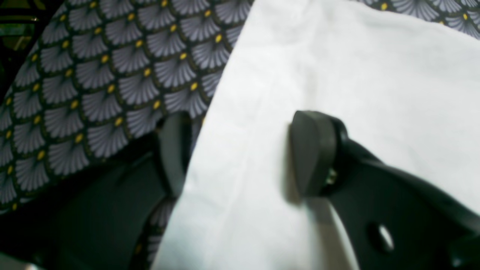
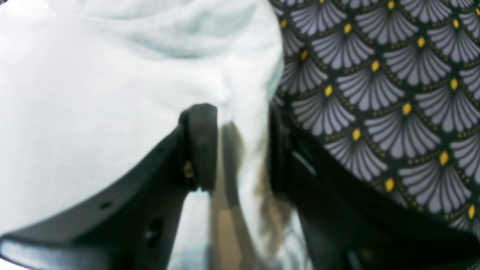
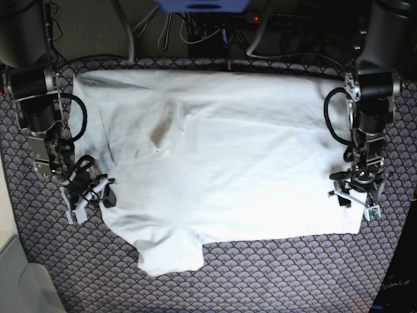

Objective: Fold the T-shirt properly
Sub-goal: 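Grasp the shirt's side edges near the hem with both grippers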

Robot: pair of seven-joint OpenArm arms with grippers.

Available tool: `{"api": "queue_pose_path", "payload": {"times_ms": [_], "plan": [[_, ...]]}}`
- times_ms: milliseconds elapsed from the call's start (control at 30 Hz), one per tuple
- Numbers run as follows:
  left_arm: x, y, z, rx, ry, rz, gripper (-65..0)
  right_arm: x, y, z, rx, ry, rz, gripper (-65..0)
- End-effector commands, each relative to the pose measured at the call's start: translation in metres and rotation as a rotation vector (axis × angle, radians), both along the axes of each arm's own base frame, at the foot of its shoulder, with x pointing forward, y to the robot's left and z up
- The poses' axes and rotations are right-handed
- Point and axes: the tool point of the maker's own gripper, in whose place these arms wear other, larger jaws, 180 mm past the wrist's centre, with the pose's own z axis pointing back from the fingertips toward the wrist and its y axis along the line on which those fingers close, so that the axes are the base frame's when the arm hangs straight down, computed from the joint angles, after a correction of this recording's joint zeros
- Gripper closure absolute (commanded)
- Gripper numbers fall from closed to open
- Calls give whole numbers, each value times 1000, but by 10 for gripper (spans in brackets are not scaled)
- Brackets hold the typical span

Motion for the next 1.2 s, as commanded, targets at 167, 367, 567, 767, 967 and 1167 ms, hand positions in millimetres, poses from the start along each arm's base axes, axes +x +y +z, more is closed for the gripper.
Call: {"api": "queue_pose_path", "payload": {"times_ms": [167,367,567,767,967,1167], "plan": [[12,-6,12,-6,-33,-11,-406,8,-3,10,-8,-19,6,-228],[13,-9,11,-11,-32,-15,-173,8,-4,11,-8,-20,5,-228],[8,-10,5,-12,-21,-16,-9,8,-6,11,-11,-22,3,-228],[12,-10,10,-13,-31,-17,-3,11,-6,16,-8,-34,3,-148],[22,-12,27,-14,-41,-30,-3,13,-7,18,-7,-41,-2,0],[24,-17,46,-90,-77,-19,-3,15,-12,25,-10,-60,-3,0]]}}
